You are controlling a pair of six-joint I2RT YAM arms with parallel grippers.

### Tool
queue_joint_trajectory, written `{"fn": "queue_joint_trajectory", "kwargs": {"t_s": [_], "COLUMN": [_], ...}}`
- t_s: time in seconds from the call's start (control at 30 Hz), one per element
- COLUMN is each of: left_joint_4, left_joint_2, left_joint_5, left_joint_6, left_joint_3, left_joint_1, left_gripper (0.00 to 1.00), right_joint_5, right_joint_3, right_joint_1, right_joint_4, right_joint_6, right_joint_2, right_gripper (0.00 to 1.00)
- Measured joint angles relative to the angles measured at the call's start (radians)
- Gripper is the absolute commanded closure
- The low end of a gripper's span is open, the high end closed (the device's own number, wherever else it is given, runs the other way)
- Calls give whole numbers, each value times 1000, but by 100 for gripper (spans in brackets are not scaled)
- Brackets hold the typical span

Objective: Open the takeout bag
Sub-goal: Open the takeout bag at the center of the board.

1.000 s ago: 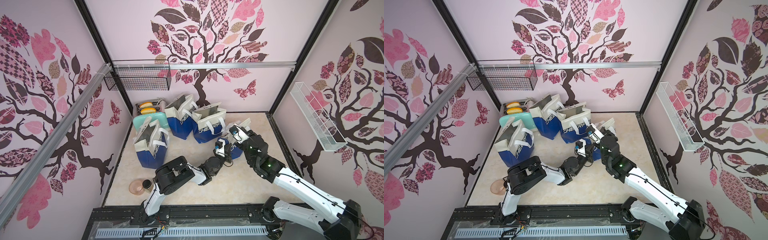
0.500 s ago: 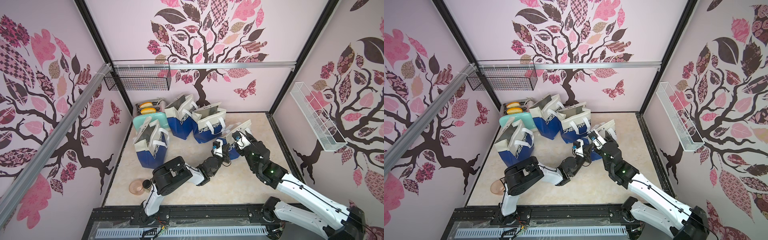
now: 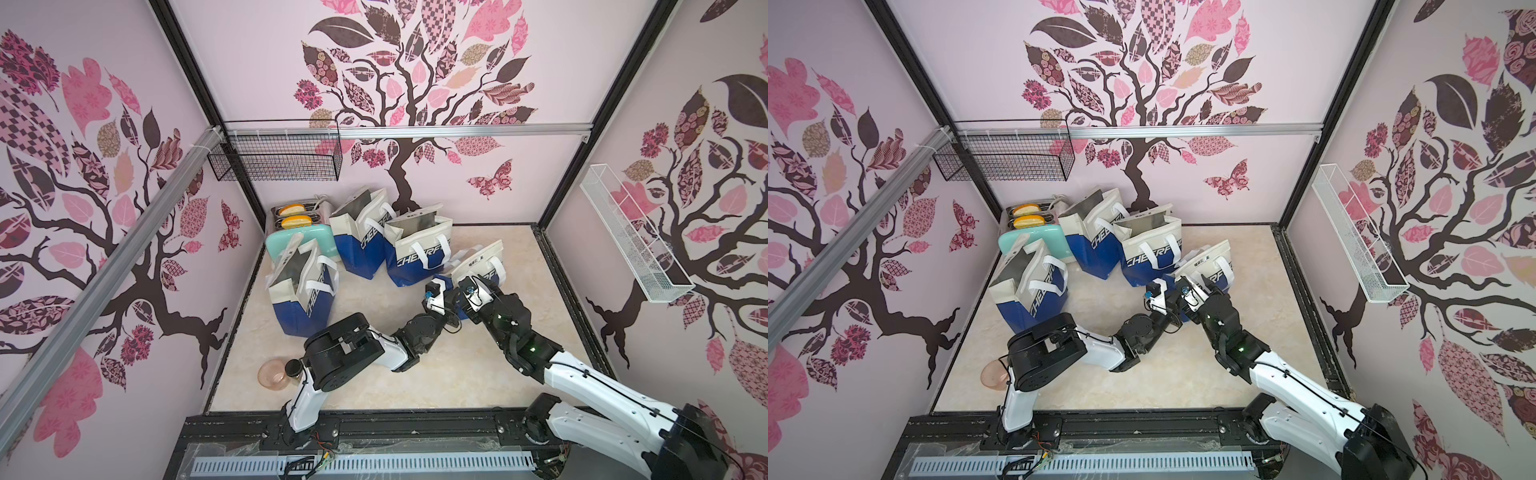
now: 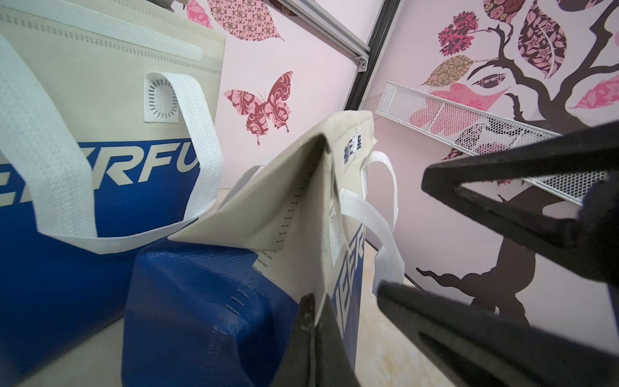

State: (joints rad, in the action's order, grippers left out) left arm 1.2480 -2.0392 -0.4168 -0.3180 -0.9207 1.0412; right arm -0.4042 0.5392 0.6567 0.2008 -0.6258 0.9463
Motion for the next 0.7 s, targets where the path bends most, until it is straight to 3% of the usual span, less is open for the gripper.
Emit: {"fn": "queue_joint_trajectory", "kwargs": {"t_s": [0.7], "left_joint_4": [0], "left_joint_2": [8], "left_joint_5": [-1], "left_joint_6": [5], "left_joint_3": [7], "left_joint_1": [-1], "left_gripper": [100], "right_joint_5": [30], "right_joint_3": [0], "right_joint_1": [7], "right_joint_4": [150], "right_joint_6": [-10], "right_joint_2": [100], "right_gripper": [34]}}
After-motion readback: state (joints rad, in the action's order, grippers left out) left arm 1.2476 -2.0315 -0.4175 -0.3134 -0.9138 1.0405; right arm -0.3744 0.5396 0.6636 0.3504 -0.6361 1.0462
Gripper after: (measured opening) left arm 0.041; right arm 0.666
